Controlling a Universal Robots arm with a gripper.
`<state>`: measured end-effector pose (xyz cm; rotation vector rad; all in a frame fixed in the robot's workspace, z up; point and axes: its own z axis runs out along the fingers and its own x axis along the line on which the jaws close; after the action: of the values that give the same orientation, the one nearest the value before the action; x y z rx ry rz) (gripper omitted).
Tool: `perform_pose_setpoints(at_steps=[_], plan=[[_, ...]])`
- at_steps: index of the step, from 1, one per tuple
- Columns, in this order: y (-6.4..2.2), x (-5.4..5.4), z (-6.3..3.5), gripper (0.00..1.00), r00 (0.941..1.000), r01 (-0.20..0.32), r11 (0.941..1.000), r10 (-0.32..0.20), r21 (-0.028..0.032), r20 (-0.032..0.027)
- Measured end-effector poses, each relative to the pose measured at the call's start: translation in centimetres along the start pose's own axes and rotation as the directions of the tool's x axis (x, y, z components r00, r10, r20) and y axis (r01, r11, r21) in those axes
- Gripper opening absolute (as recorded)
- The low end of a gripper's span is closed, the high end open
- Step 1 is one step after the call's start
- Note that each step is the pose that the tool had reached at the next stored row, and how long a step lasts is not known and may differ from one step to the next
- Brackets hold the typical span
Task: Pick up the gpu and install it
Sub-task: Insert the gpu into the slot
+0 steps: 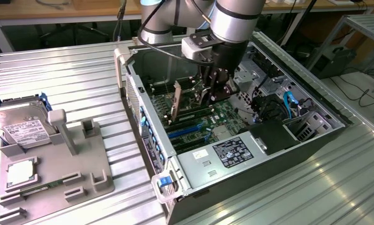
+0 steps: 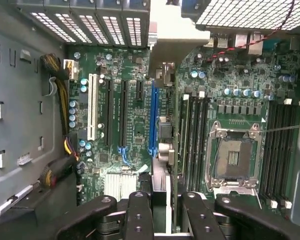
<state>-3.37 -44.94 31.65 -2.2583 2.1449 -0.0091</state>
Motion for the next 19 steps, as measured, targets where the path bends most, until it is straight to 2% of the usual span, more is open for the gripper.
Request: perform_pose_setpoints(at_steps=[1, 2, 3, 4, 5, 6, 7, 8, 9, 10, 11, 12, 13, 14, 19], plan=[[0.16, 0.1, 0.44, 0.28, 1.0000, -0.001, 1.0000, 0.001, 0.0026, -0.0006], [0.70, 0.1, 1.84, 0.28, 0.9994, -0.034, 0.9994, 0.034, 0.0042, -0.0010], [0.72, 0.2, 2.19, 0.28, 0.9989, -0.047, 0.9989, 0.047, 0.0044, 0.0018], [0.73, 0.2, 2.92, 0.28, 0.9950, -0.100, 0.9950, 0.100, 0.0036, 0.0006], [1.05, 0.3, 3.35, 0.28, 0.9967, -0.080, 0.9968, 0.080, 0.0032, 0.0078], [1.70, 0.3, 4.54, 0.28, 0.9993, -0.035, 0.9994, 0.035, 0.0022, 0.0085], [1.79, 0.3, 5.44, 0.28, 0.9952, -0.098, 0.9952, 0.098, 0.0026, 0.0071], [2.01, 0.4, 5.78, 0.28, 0.9992, -0.040, 0.9992, 0.040, -0.0019, 0.0080], [2.54, 0.3, 5.85, 0.28, 0.9992, -0.038, 0.9993, 0.038, -0.0018, 0.0084], [2.94, 0.9, 6.13, 0.28, 0.9992, -0.038, 0.9993, 0.038, -0.0037, 0.0086], [4.31, 0.9, 6.36, 0.28, 0.9992, -0.038, 0.9993, 0.038, -0.0045, 0.0083], [4.48, 0.9, 6.45, 0.28, 0.9992, -0.038, 0.9993, 0.038, -0.0046, 0.0083], [4.63, 0.9, 7.52, 0.28, 0.9992, -0.038, 0.9992, 0.038, -0.0086, 0.0084], [4.66, 0.9, 8.02, 0.28, 0.9992, -0.038, 0.9992, 0.038, -0.0111, 0.0073], [4.65, 0.9, 8.24, 0.28, 0.9992, -0.038, 0.9992, 0.039, -0.0123, 0.0083]])
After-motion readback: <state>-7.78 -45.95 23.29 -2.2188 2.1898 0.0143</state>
